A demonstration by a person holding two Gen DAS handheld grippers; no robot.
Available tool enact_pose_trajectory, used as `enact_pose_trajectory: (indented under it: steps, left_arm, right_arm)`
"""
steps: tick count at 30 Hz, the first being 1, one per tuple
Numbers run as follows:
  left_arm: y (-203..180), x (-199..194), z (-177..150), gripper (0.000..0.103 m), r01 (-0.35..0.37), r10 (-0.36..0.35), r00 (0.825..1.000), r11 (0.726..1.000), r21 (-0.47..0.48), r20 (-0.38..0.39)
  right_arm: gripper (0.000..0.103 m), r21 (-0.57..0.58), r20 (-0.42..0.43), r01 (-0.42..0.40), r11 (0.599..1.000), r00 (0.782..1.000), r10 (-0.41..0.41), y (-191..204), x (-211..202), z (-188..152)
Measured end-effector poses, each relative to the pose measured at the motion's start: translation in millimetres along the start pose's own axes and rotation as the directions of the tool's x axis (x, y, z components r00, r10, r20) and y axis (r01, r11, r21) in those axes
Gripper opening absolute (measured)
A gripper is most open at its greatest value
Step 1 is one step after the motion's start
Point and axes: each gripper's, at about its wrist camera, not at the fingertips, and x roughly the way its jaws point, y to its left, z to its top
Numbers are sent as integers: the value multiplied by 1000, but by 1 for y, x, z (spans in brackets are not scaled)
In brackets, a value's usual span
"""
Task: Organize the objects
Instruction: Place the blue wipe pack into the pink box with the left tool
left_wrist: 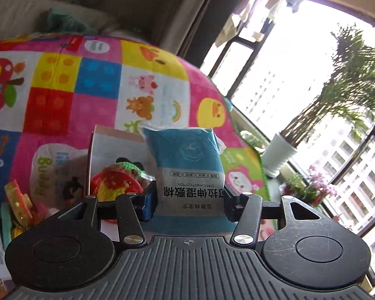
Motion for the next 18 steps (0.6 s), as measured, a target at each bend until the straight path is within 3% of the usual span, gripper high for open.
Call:
enact_pose_trajectory:
  steps: [2,5,7,9,11,12,15,18]
  left_arm:
    - [-2,23,2,56,-147,152,986,987,69,-66]
    - [-11,42,-5,57,-259,276,960,935,243,-37]
    - [-22,53,-12,57,-297,320,947,890,346,-9]
    - [-41,65,-22,57,-251,298,954,859,446,-36]
    - [-56,77,-34,57,-134,227,964,863,488,-137]
    - [-58,79,-37,57,-138,227,965,864,484,-129]
    - [-45,79,-29,59,-162,239,958,908,387,-159]
    - [-29,67,-18,59,-197,254,954,931,307,-159]
  right_arm:
    - [15,24,3,-1,1000,1000,1,-8,1,-4]
    - [15,56,-2,-7,998,1000,7,-19,7,-8]
    - [15,68,-10,-4,998,1000,5,-23,13,-10]
    - [15,79,-17,-9,997,1000,10,-25,20,-11]
    - [15,83,-20,-15,996,1000,17,-23,24,-12]
    - [15,83,-20,-15,996,1000,17,-22,25,-13]
    - [15,74,-12,-11,997,1000,12,-19,24,-16]
    - [15,75,-8,-18,997,1000,18,-20,22,-17]
